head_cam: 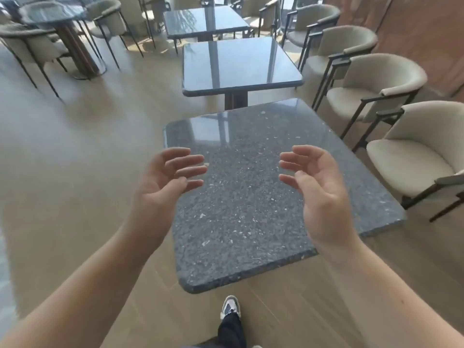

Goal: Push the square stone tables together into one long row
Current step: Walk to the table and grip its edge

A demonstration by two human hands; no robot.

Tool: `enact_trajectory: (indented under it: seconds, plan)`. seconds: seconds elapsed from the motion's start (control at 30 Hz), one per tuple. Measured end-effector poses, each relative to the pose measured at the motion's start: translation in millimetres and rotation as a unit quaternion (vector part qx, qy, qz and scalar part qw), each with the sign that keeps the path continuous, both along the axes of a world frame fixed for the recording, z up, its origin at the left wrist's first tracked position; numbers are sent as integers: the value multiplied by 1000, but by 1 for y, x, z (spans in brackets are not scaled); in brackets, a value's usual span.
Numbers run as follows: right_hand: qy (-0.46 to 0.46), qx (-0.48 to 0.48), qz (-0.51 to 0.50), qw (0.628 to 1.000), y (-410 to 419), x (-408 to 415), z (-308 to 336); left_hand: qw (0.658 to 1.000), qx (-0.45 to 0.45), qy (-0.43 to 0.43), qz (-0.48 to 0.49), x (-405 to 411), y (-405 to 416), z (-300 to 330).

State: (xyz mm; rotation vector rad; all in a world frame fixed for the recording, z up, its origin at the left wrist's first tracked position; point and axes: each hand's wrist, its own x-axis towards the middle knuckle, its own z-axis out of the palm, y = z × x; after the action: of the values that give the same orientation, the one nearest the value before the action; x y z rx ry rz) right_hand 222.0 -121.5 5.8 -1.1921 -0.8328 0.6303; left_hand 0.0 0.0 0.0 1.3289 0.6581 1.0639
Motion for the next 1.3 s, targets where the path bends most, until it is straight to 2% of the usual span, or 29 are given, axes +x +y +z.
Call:
enact_trajectory:
  seconds: [0.07, 0.17, 0.27, 0.33, 0.53, 0.8, 1.03, 1.2, 1.3]
  plan:
    - [40, 7, -7, 999, -2, -16, 1, 1000, -8, -17, -1, -15, -8, 0]
    - [83, 9, -3, 997, -1, -44, -6, 999, -10, -27, 46, -45, -11, -9]
    - [90, 1, -1, 996, 10, -76, -15, 993, -46, -54, 91, -75, 1, -15]
    - [82, -14, 10, 997, 27, -101, -21, 992, -48, -42, 107, -99, 18, -19]
    - [44, -29, 39, 998, 115, -196, -28, 991, -49, -33, 118, -194, 95, -31]
    - [43, -45, 26, 998, 242, -328, -18, 995, -74, -16, 61, -314, 216, -27]
    - [42, -74, -9, 996, 309, -353, -25, 995, -95, -2, 19, -322, 310, -38]
    - [66, -93, -32, 993, 360, -336, -40, 995, -95, 36, -8, -298, 378, -50]
    - [84, -85, -48, 992, 419, -316, -60, 993, -111, 38, -15, -277, 444, -57]
